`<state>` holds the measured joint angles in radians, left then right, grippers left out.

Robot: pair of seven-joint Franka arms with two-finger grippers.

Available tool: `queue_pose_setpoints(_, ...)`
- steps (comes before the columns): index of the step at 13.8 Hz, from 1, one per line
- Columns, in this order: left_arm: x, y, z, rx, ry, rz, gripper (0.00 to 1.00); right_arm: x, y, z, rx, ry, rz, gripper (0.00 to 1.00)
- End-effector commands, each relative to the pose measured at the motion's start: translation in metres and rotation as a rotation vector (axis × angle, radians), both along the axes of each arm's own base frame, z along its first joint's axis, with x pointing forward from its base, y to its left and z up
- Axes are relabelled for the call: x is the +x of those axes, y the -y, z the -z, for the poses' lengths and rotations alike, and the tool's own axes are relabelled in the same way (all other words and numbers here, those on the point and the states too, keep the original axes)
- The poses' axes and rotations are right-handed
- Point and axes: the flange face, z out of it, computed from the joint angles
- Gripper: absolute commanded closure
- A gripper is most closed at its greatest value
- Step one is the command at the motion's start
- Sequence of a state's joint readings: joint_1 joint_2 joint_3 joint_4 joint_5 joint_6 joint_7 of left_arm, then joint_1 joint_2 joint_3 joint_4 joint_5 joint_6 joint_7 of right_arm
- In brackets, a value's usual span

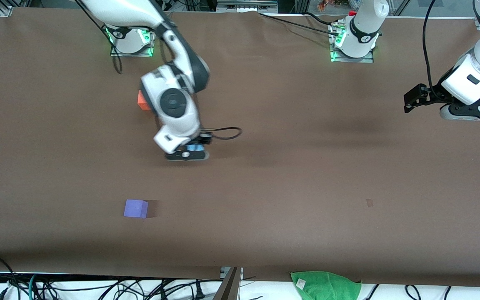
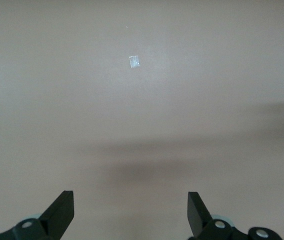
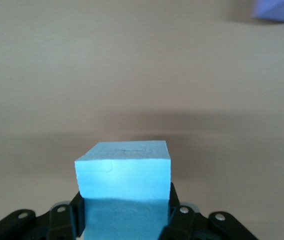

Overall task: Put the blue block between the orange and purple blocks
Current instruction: 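Carry the blue cube with the right gripper toward the orange cube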

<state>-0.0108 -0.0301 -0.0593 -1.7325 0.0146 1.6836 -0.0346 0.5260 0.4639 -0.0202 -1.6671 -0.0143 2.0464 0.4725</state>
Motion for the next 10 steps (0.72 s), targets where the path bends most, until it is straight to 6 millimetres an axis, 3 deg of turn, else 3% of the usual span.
queue_pose_setpoints(1,-0.005,-0.002,-0.002,-0.015,-0.005,0.011,0.00,-0.016,0.072,-0.001,-0.015,-0.030,-0.006,0.92)
queue_pose_setpoints(4,-0.004,-0.003,-0.002,-0.014,-0.005,0.010,0.00,-0.022,0.126,0.031,-0.033,-0.032,0.051,0.92)
queue_pose_setpoints(7,-0.004,-0.003,-0.002,-0.015,-0.005,0.010,0.00,-0.032,0.150,0.063,0.009,0.018,0.063,0.92)
queue_pose_setpoints(10,-0.004,-0.006,-0.001,-0.015,-0.007,0.005,0.00,-0.039,0.157,0.086,0.049,0.032,0.043,0.91)
